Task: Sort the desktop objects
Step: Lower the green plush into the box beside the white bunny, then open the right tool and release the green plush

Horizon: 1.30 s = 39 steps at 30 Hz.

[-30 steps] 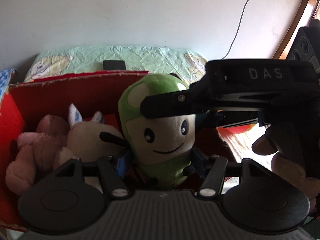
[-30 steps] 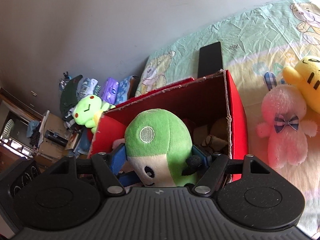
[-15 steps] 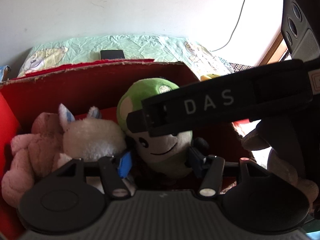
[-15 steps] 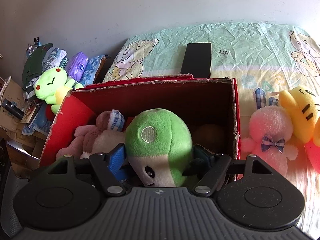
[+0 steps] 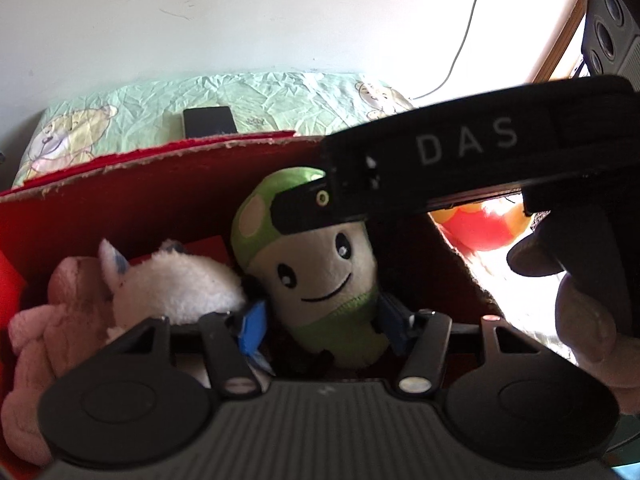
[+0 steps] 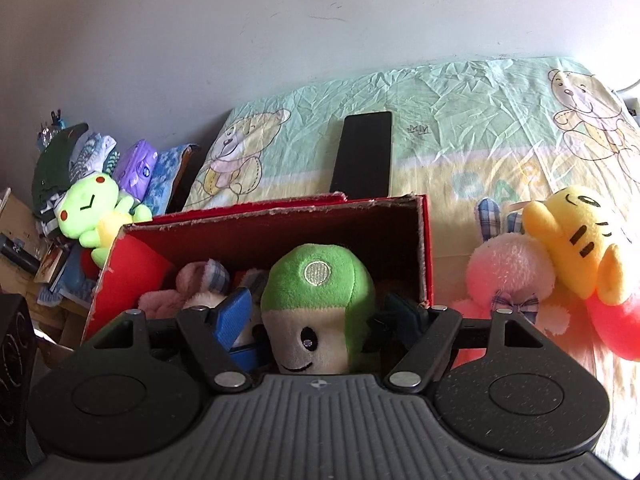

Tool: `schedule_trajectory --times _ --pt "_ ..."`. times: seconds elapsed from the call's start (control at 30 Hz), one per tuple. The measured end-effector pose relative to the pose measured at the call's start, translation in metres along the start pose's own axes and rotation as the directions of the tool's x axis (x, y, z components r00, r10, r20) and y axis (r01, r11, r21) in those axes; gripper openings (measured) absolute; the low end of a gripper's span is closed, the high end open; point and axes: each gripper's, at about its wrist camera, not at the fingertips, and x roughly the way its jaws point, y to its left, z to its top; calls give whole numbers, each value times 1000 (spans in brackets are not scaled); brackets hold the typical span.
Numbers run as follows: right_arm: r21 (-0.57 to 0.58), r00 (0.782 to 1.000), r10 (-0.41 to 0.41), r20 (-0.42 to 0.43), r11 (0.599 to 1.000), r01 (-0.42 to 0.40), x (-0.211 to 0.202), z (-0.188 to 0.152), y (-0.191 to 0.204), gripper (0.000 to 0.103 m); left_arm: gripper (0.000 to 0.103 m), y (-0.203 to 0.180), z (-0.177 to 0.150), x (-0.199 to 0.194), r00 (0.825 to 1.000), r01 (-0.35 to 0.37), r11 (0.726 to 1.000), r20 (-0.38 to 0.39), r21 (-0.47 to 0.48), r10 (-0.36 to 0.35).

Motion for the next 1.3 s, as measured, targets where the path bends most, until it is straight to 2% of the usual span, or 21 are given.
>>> schedule_trajectory --times 0.1,0.2,0.37,0.43,0.5,0.6,0.63,0.77,0.87,0.97,1.07,1.1,1.2,1.3 --pt "68 999 32 27 997 -34 -4 0 -11 70 61 -3 3 4 1000 10 1000 -3 15 -10" --pt "137 996 75 55 987 -81 -6 0 -21 63 69 -12 3 7 1000 22 998 -18 58 -21" --pt "163 985 136 108 975 -153 -10 1 -23 47 71 -24 -4 8 1000 14 993 -23 120 -11" --pt "158 981 160 110 972 -176 -7 2 -21 46 71 -21 -3 8 999 23 995 -24 100 -21" --pt "142 982 146 117 976 -162 -6 2 -17 45 71 -18 -1 9 999 38 996 -28 78 -36" --pt "128 982 156 103 977 -169 -3 4 -17 43 72 -19 -4 9 999 33 995 -35 90 -30" --pt "130 983 152 98 978 -164 -3 4 -18 40 72 -19 -5 8 999 31 995 -37 91 -28" --pt "129 992 103 76 985 -113 -3 3 -20 41 71 -8 -7 -7 999 46 998 -11 49 -46" --pt "167 993 107 57 979 -116 0 0 -28 41 72 0 -3 -12 1000 27 999 8 37 -27" --pt "187 988 131 83 972 -145 -5 -1 -30 41 72 7 -4 -13 1000 9 1000 5 27 -9" --pt "144 979 159 128 974 -177 -13 2 -21 41 72 14 -6 -13 1000 16 999 9 27 -16" --pt "129 976 175 131 973 -192 -14 3 -17 41 72 6 -7 -15 1000 11 999 12 31 -11" --pt "77 969 214 124 971 -225 -10 4 -5 41 71 0 -5 -12 1000 10 1000 13 28 -11" --pt "51 968 243 69 968 -246 3 4 3 41 71 -2 -4 -10 1000 11 1000 9 29 -11"
